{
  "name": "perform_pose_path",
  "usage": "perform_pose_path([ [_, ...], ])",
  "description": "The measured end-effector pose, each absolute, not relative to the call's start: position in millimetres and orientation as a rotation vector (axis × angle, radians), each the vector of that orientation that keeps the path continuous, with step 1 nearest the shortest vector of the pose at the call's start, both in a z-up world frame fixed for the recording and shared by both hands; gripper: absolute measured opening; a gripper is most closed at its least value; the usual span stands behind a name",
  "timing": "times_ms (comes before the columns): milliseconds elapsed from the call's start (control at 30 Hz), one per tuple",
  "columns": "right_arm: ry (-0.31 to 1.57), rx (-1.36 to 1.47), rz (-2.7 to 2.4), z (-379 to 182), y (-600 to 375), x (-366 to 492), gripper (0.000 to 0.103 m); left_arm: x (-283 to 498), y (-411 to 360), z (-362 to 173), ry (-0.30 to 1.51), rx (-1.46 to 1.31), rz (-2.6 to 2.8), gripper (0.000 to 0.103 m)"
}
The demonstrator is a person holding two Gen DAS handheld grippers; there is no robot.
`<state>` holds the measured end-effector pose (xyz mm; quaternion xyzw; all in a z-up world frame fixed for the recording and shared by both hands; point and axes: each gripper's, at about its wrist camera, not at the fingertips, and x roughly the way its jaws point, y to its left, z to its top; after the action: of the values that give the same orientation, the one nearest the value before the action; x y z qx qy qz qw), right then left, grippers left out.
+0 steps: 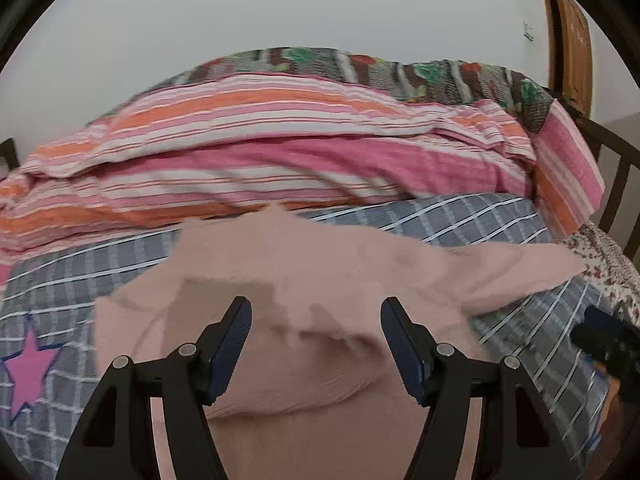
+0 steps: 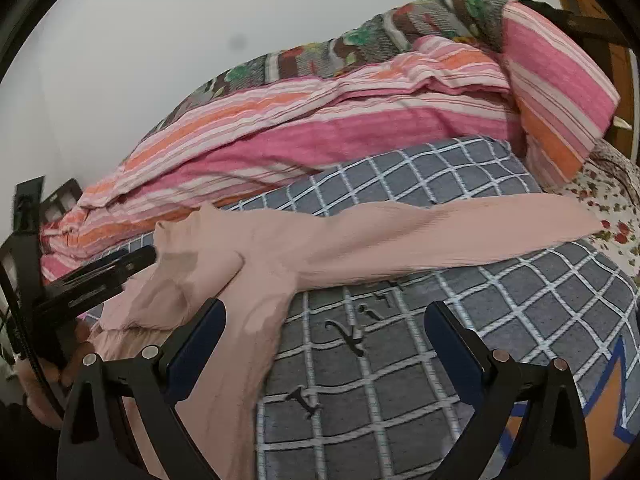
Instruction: Fold small clothes
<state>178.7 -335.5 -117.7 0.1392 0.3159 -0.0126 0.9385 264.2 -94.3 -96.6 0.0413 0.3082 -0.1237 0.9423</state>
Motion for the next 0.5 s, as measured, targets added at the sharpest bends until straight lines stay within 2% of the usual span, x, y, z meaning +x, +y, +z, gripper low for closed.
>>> perform_pose_path([
  [200, 0.656, 0.213, 0.009, -117, -302, 189, 0.097, 257, -17, -116, 0.729, 0.017, -0.048, 0.068],
  [333, 0.693, 0.197, 0.072, -118, -279, 202, 0.074, 255, 34, -135, 0.758, -0.035, 0.056, 0.068],
  [500, 0.715, 0.114, 0.122, -119, -244, 214, 0.073, 270, 82, -161, 0.814, -0.204, 0.020, 0.068],
])
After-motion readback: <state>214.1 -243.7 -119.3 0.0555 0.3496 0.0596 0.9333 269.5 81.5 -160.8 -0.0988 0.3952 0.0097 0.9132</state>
